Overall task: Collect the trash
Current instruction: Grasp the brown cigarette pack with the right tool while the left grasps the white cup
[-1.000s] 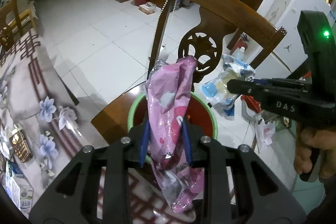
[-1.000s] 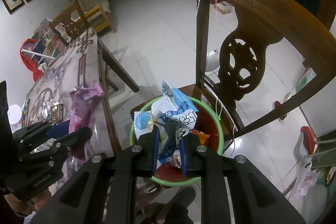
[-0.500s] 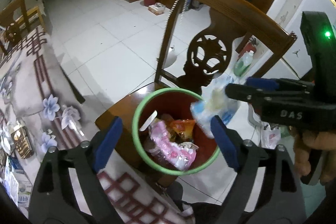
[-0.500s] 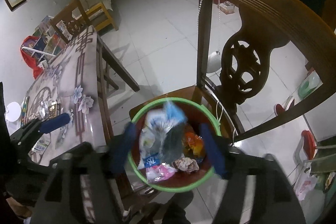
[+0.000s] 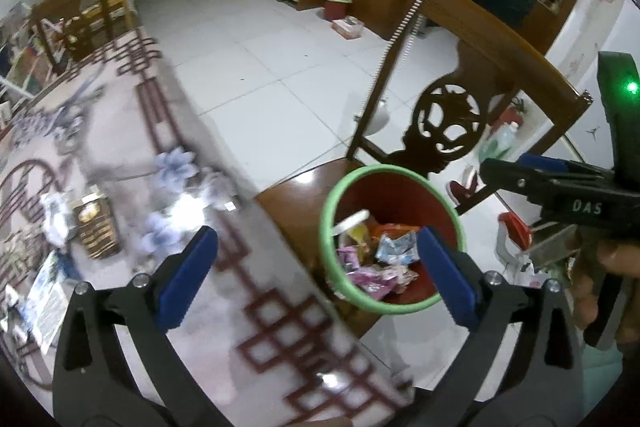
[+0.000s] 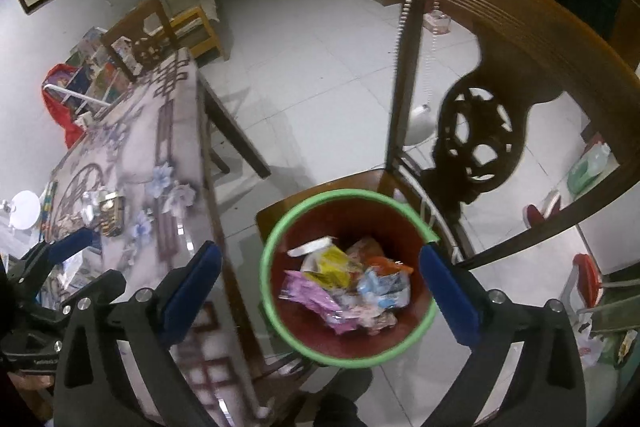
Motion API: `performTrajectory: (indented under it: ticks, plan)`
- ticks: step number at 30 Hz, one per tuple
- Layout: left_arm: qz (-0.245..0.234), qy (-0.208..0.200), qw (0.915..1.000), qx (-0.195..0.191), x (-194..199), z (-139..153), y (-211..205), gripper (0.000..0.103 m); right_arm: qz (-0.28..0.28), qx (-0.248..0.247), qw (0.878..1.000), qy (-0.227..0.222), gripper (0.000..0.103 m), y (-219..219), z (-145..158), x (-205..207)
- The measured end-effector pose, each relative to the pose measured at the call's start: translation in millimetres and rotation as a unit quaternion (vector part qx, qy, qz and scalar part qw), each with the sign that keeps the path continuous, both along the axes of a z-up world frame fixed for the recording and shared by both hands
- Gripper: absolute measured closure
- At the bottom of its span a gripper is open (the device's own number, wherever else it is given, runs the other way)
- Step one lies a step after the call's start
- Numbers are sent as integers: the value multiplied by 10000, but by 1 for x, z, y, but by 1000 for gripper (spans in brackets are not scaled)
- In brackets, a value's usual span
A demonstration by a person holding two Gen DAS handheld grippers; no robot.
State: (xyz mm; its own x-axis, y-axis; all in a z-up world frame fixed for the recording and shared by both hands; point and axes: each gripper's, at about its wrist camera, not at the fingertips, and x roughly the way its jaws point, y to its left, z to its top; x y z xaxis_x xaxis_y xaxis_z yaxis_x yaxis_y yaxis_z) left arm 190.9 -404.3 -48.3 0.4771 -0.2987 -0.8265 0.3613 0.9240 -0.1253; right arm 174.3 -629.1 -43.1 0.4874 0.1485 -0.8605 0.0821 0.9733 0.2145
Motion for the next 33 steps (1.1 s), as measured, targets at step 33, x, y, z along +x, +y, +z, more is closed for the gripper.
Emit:
performTrajectory:
  ticks: [33]
  plan:
    - [2279, 284, 9726, 365, -57, -13, 391, 5, 1676, -217, 9855, 178, 7, 331, -23, 41]
